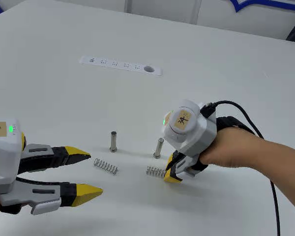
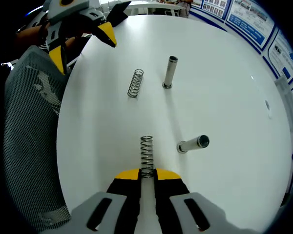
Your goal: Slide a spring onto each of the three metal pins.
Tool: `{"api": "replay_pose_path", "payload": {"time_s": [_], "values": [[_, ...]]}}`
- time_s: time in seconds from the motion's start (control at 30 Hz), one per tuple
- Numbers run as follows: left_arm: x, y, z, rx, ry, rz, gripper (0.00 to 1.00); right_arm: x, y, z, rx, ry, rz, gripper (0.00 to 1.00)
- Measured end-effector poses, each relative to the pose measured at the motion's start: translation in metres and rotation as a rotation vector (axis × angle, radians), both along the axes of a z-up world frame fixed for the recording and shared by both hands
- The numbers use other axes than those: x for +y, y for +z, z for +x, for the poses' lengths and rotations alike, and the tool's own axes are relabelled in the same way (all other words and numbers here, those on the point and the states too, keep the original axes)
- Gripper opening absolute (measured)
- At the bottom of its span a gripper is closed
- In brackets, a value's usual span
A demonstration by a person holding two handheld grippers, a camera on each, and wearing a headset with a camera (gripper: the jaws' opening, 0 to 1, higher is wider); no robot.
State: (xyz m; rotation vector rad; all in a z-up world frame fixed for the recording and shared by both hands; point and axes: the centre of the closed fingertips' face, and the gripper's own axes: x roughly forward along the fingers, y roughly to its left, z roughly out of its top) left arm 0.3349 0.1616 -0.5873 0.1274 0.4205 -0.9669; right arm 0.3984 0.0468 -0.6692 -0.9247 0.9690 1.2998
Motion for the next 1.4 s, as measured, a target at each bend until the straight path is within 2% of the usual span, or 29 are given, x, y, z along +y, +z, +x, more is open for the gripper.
{"api": "replay_pose_path", "payload": {"time_s": [0.27,0.63,0.8,1.2,1.4], "values": [[-0.01,-0.004,-0.001,0.007,-0.039,0.013,0.44,0.0,0.012,-0.011,0.0,0.013,0.008,0.11],[-0.03,-0.001,0.001,-0.001,-0.116,0.025,0.41,0.029,0.05,-0.045,0.021,0.108,0.073,0.11],[-0.035,0.002,0.002,-0.009,-0.136,0.026,0.39,0.041,0.063,-0.053,0.003,0.154,0.092,0.11],[-0.05,0.008,-0.003,-0.03,-0.199,0.011,0.26,0.055,0.076,-0.065,-0.021,0.228,0.111,0.11],[-0.055,0.008,-0.007,-0.035,-0.23,0.019,0.13,0.055,0.078,-0.068,-0.029,0.251,0.115,0.11]]}}
